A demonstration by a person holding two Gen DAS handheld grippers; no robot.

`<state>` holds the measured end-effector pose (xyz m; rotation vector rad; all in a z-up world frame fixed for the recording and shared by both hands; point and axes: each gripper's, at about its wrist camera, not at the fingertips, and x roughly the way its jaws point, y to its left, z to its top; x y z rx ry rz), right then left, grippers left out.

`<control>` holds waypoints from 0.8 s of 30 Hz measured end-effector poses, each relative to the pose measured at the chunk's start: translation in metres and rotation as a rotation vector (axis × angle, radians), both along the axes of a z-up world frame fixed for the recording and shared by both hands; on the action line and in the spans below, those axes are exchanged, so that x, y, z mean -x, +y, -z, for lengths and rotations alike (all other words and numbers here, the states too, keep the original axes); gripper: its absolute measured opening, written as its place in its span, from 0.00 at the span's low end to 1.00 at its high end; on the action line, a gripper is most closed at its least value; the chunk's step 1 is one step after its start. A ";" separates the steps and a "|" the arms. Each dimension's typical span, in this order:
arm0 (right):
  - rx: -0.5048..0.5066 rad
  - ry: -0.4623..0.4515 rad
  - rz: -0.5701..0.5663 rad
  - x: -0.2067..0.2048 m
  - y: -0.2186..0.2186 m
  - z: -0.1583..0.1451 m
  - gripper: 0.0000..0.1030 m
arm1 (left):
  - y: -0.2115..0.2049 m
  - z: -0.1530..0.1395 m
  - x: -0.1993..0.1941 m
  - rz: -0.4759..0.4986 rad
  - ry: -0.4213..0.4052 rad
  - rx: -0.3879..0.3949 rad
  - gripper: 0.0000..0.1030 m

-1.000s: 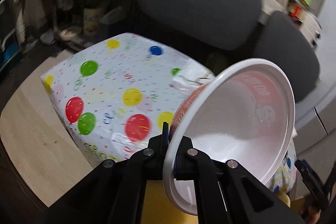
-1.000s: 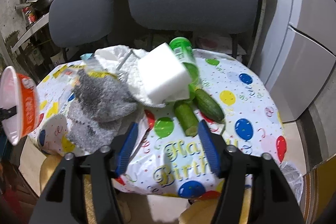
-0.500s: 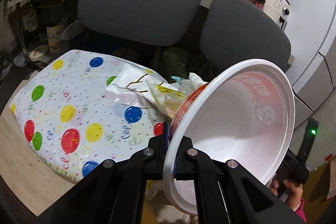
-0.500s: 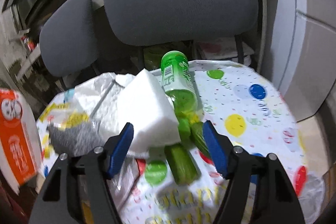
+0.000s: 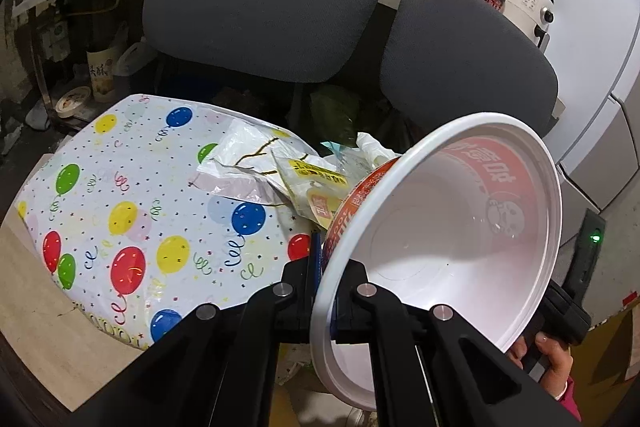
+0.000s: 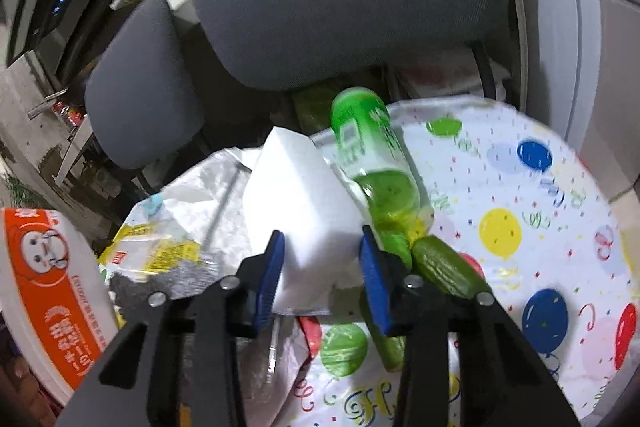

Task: Collect trash
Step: 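Grasp the white foam block with the right gripper while the left holds the bowl, then carry bowl and foam block to the bin and release both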

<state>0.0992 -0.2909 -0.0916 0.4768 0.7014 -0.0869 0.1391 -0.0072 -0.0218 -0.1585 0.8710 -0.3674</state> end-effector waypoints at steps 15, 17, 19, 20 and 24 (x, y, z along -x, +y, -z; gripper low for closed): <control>0.164 -0.127 0.176 0.136 -0.049 -0.076 0.32 | -0.069 -0.035 0.054 0.171 -0.069 -0.021 0.03; 0.165 -0.095 0.233 0.172 -0.068 -0.073 0.32 | -0.105 -0.028 0.065 0.250 -0.055 -0.030 0.03; 0.167 -0.054 0.303 0.213 -0.087 -0.068 0.32 | -0.142 -0.018 0.078 0.336 -0.028 -0.040 0.03; 0.169 -0.030 0.342 0.233 -0.097 -0.065 0.33 | -0.167 -0.009 0.088 0.395 -0.010 -0.051 0.03; 0.168 0.072 0.487 0.305 -0.128 -0.044 0.33 | -0.251 0.027 0.129 0.585 0.034 -0.123 0.03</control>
